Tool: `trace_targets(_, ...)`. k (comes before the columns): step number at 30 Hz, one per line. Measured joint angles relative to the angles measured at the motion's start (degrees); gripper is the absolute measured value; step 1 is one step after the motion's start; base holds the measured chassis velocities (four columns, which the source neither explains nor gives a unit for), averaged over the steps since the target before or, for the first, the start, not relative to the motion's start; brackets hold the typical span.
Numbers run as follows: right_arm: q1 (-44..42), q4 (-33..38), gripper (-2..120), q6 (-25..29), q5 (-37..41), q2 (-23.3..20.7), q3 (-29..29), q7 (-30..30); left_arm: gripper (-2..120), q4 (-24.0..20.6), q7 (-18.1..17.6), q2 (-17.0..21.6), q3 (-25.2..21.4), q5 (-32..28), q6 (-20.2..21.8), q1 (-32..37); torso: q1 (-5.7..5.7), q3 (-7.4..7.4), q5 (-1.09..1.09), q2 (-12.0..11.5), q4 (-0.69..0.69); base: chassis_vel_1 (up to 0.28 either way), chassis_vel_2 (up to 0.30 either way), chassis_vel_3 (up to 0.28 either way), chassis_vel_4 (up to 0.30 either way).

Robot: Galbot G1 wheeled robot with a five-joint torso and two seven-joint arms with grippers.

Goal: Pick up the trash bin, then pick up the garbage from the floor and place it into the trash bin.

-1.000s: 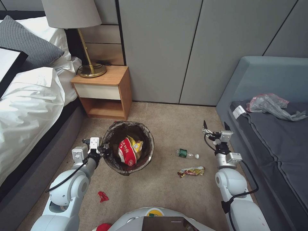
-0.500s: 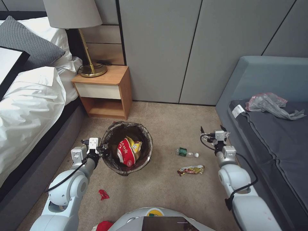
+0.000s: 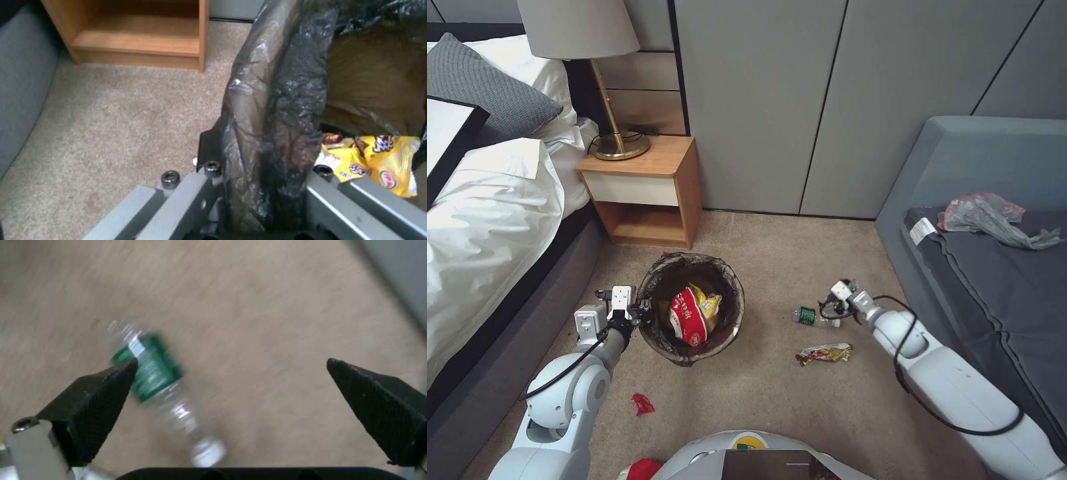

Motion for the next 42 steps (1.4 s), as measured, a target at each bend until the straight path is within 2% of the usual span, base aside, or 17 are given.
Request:
trace_targets(1, 0.0, 0.0, 100, 0.0, 0.0, 0.0, 0.0, 0.0, 0, 0.0, 0.0, 0.0, 0.0, 0.0, 0.0, 0.0, 0.00, 0.00, 0.00, 0.0, 0.00, 0.000, 0.000, 0.000, 0.000)
trace_targets(4, 2.1, -4.4, 100, 1.3, -1.8, 1.4, -5.9, -1.7, 0, 0.6, 0.1, -0.5, 0.0, 0.8, 0.0, 0.3, 0.00, 0.00, 0.00, 0.0, 0.01, 0.000, 0.000, 0.000, 0.000)
trace_targets(17, 5.0, -6.9, 100, 4.4, -6.2, 5.0, -18.0, -1.8, 0, 1.1, 0.3, -0.4, -0.1, 1.0, 0.0, 0.4, 0.00, 0.00, -0.01, 0.0, 0.01, 0.000, 0.000, 0.000, 0.000)
trace_targets(27, 3.4, -6.0, 100, 5.3, -7.7, 4.2, -19.4, -2.4, 0, 1.5, 0.5, -0.1, -0.4, 1.0, 0.0, 0.1, 0.00, -0.01, -0.01, 0.0, 0.00, 0.000, 0.000, 0.000, 0.000)
trace_targets(42, -2.1, -5.1, 100, 7.3, -10.5, 2.1, -17.6, -2.9, 0, 2.0, 0.6, -0.4, -0.6, 1.0, 0.0, -0.3, 0.00, -0.01, -0.01, 0.0, 0.01, 0.000, 0.000, 0.000, 0.000)
